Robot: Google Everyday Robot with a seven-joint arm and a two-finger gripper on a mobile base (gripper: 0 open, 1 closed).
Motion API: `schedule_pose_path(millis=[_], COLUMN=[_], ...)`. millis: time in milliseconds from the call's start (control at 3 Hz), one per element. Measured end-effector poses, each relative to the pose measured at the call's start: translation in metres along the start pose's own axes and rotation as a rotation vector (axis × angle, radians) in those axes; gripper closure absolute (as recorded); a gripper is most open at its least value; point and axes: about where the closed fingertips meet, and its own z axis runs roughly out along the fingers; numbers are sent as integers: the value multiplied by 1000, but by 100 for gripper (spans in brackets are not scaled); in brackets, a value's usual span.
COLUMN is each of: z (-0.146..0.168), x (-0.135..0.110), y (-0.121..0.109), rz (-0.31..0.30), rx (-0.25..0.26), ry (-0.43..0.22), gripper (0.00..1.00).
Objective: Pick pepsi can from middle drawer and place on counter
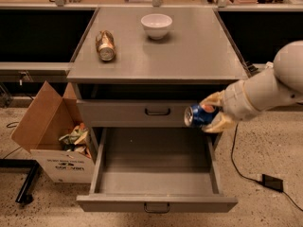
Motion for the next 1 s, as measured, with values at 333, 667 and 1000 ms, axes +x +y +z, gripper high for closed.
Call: schedule_pose_path(millis=[333,667,1000], z=[-25,-45,-39], x=[-5,-24,-58], y=[-62,-122,-184], rz=[31,7,-63], rx=[72,147,169], ry=[-22,-74,-156], gripper=[100,100,100])
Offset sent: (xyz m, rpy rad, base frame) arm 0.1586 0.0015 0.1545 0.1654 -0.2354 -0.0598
